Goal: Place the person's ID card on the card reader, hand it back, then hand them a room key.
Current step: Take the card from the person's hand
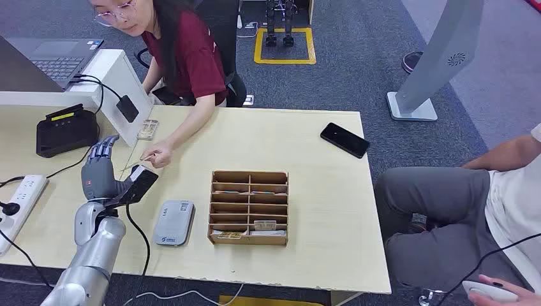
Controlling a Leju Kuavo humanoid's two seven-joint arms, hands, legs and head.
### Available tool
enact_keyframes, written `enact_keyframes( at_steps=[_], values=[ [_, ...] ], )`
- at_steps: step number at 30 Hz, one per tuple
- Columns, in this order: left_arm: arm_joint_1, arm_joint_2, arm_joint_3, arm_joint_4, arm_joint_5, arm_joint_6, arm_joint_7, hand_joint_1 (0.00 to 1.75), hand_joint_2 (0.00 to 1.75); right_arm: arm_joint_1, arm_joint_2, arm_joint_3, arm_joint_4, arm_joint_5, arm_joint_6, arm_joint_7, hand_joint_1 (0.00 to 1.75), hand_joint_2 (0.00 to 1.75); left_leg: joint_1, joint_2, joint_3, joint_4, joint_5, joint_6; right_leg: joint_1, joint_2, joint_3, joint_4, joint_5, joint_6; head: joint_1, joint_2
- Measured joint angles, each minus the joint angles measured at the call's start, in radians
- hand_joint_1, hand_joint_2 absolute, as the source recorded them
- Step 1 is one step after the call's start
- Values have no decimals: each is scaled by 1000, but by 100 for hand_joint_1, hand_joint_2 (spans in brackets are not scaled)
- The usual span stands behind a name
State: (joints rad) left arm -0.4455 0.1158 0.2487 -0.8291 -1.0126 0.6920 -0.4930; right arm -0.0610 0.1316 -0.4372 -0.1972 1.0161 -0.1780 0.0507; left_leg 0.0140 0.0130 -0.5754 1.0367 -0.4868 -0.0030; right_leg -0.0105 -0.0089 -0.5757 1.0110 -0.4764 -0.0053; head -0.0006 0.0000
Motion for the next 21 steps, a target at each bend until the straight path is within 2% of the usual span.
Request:
enact_keyframes(
  at_steps=[15, 21],
  values=[
    [0, 28, -10, 2, 17, 0, 18, 175, 175, -2, 3, -4, 0, 30, 0, -1, 0, 175, 0, 0, 0, 0, 0, 0, 0, 0, 0, 0, 0, 0, 0, 0],
    [1, 31, -10, 14, 53, 0, -5, 175, 175, -2, 5, -9, 0, 37, -2, -12, 0, 175, 0, 0, 0, 0, 0, 0, 0, 0, 0, 0, 0, 0, 0, 0]
  ],
)
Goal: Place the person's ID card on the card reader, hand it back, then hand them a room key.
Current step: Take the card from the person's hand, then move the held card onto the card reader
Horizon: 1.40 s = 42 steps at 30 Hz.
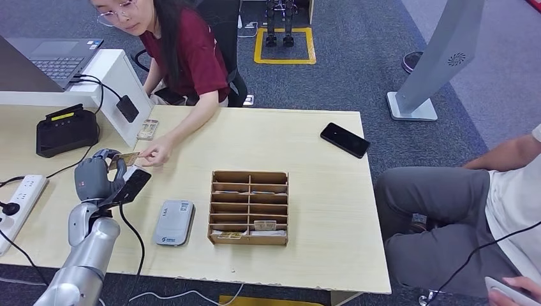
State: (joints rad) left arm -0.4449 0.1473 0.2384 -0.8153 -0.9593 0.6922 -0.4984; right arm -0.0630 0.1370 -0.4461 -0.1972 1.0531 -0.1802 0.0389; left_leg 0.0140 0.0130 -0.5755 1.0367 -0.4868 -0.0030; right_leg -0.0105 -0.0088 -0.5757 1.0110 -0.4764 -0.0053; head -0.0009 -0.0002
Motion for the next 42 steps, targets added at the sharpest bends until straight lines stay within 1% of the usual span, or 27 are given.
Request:
enact_keyframes(
  at_steps=[3, 7, 9, 13, 17, 18, 24, 26, 29, 32, 37, 42],
  values=[
    [9, 3, 0, -2, 69, -16, -44, 175, 175, 0, 1, -6, 0, 16, -2, 2, 0, 175, 0, 0, 0, 0, 0, 0, 0, 0, 0, 0, 0, 0, 0, 0],
    [54, 2, 1, -53, 248, -111, -135, 175, 175, 0, 6, -11, 0, 27, -2, 6, 0, 175, 0, 0, 0, 0, 0, 0, 0, 0, -1, 0, 0, 0, 0, 0],
    [70, -2, 1, -85, 301, -157, -147, 175, 175, 0, 8, -14, 0, 26, -2, 5, 0, 175, 0, 0, -1, 0, 0, 0, 0, 0, -1, 0, 0, 0, 0, 0],
    [70, -24, 1, -121, 365, -245, -115, 175, 175, -1, 8, -25, 0, 22, 1, 3, 0, 175, 0, -1, -1, 0, 0, 0, 0, -1, -1, 0, 0, 0, 0, 0],
    [65, -50, 1, -150, 525, -428, -58, 175, 175, 0, 8, -43, 0, 22, 2, 6, 0, 175, 0, 0, -1, 0, 0, 0, 0, 0, -1, 0, 1, 0, 0, 0],
    [65, -54, 1, -160, 553, -459, -51, 175, 175, 0, 8, -46, 0, 22, 2, 7, 0, 175, 0, 0, -1, 0, 0, 0, 0, 0, -1, 0, 1, 0, 0, 0],
    [72, -65, 1, -200, 599, -506, -38, 175, 175, 0, 8, -60, 0, 23, 2, 9, 0, 175, 0, 0, -1, 0, 0, 0, 0, 0, -1, 0, 1, 0, 0, 0],
    [82, -66, 1, -214, 640, -554, -25, 175, 175, 0, 8, -64, 0, 23, 2, 7, 0, 175, 0, 0, -1, 0, 0, 0, 0, 0, -1, 0, 1, 0, 0, 0],
    [122, -71, 0, -255, 724, -655, 10, 175, 175, 0, 8, -74, 0, 23, 0, 3, 0, 175, 0, 1, -1, 0, 0, 0, 0, 1, -1, 0, 1, 0, 0, 0],
    [174, -77, -3, -296, 775, -723, 50, 175, 175, 1, 8, -87, 0, 23, -1, 2, 0, 175, 0, 1, -1, 0, 0, 0, 0, 1, -2, 0, 1, 0, 0, 0],
    [252, -77, -24, -360, 823, -789, 86, 175, 175, 3, 8, -104, 0, 26, -4, -2, 0, 175, 0, 1, -2, 0, 0, 0, 0, 1, -2, 0, 1, 0, 0, 0],
    [314, -59, -46, -413, 837, -830, 101, 175, 175, 5, 8, -118, 0, 27, -15, -12, 0, 175, 0, 1, -1, 0, 0, 0, 0, 1, -2, 0, 1, 0, 0, 0]
  ],
)
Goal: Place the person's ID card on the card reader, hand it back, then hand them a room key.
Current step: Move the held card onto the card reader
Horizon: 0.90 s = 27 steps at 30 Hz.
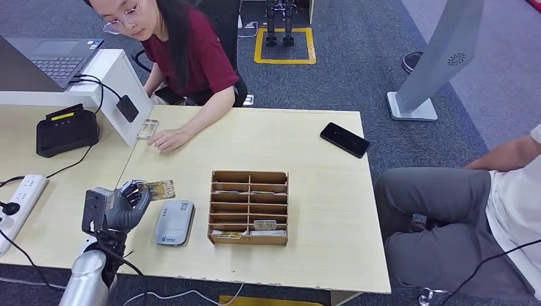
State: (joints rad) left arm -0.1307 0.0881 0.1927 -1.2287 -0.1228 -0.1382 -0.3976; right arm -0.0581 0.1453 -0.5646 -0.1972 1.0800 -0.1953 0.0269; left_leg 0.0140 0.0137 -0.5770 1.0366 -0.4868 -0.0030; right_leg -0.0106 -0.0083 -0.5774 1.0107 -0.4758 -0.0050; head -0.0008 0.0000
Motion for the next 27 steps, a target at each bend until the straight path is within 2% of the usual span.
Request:
enact_keyframes(
  at_steps=[8, 13, 17, 23, 27],
  values=[
    [51, 19, -14, -48, 14, -23, 3, 175, 175, 0, 0, -17, 0, -1, -4, -4, 0, 175, 0, 0, 0, 0, 0, 0, 0, 0, 0, 0, 0, 0, 0, 0],
    [132, 25, -36, -110, 19, -70, 3, 175, 175, 2, 0, -30, 0, -1, -5, -3, 0, 175, 0, 1, 0, 0, 0, 0, 0, 0, 0, 0, 0, 0, 0, 0],
    [178, 26, -78, -150, -30, -67, 6, 175, 175, 2, 0, -42, 0, 1, -6, 1, 0, 175, 0, 0, -1, 0, -1, 0, 0, 0, -1, 0, -1, 1, 0, 0],
    [184, 26, -129, -157, -108, -11, 29, 175, 175, 2, 2, -49, 0, 10, -11, -11, 0, 175, 0, 0, 0, 0, -1, 0, 0, 0, 0, 0, 0, 0, 0, 0],
    [184, 26, -134, -157, -115, -6, 31, 175, 175, 2, 2, -50, 0, 13, -11, -12, 0, 175, 0, 0, 0, 0, -1, 0, 0, 0, 0, 0, 0, 0, 0, 0]
  ],
)
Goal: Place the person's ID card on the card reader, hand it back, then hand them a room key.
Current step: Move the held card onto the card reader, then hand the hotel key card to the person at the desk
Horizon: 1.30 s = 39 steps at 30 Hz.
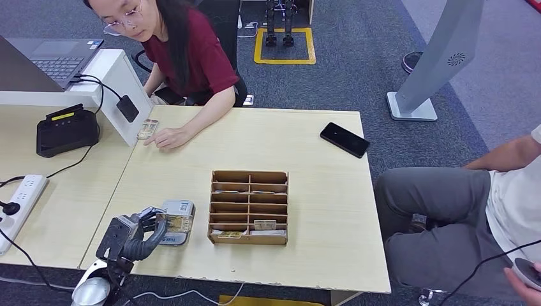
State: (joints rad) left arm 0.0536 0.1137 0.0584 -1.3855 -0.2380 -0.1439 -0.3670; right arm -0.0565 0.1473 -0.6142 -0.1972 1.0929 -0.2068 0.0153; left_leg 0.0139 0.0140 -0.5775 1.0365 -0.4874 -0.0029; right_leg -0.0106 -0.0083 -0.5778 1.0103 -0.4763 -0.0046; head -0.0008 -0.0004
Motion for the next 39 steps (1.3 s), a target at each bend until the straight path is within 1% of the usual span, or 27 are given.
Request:
enact_keyframes(
  at_steps=[4, 8, 12, 17, 25, 35, 39],
  values=[
    [-2, -1, -14, 3, -21, 14, 4, 175, 175, 0, 1, 0, 0, 5, 0, 0, 0, 175, 0, 0, 0, 0, 0, 0, 0, 0, 0, 0, 0, 0, 0, 0],
    [-12, -10, -50, 31, -68, 55, 9, 175, 175, -1, 1, -2, 0, 10, 3, 6, 0, 175, 0, 0, 0, 0, 0, 0, 0, 0, 0, 0, 0, 0, 0, 0],
    [-39, -23, -55, 60, -99, 99, 15, 175, 175, -1, 1, -7, 0, 25, 3, 13, 0, 175, 0, 0, 0, 0, 0, 0, 0, 0, 0, 0, 0, 0, 0, 0],
    [-83, -33, -55, 103, -90, 128, 25, 175, 175, -2, 2, -12, 0, 39, 4, 7, 0, 175, 0, 0, 0, 0, 0, 0, 0, 0, 0, 0, 0, 0, 0, 0],
    [-128, -32, -51, 158, -81, 139, 30, 175, 175, -2, 2, -17, 0, 44, 8, 9, 0, 175, 0, 0, 0, 0, 0, 0, 0, 0, 0, 0, 0, 0, 0, 0],
    [-166, -31, -22, 208, -76, 144, 30, 175, 175, -2, 2, -18, 0, 60, 15, 10, 0, 175, 0, 0, 0, 0, 0, 0, 0, 0, 0, 0, 0, 0, 0, 0],
    [-176, -20, -10, 223, -77, 142, 30, 175, 175, -2, 2, -18, 0, 61, 15, 9, 0, 175, 0, 0, 0, 0, 0, 0, 0, 0, 0, 0, 0, 0, 0, 0]
  ],
)
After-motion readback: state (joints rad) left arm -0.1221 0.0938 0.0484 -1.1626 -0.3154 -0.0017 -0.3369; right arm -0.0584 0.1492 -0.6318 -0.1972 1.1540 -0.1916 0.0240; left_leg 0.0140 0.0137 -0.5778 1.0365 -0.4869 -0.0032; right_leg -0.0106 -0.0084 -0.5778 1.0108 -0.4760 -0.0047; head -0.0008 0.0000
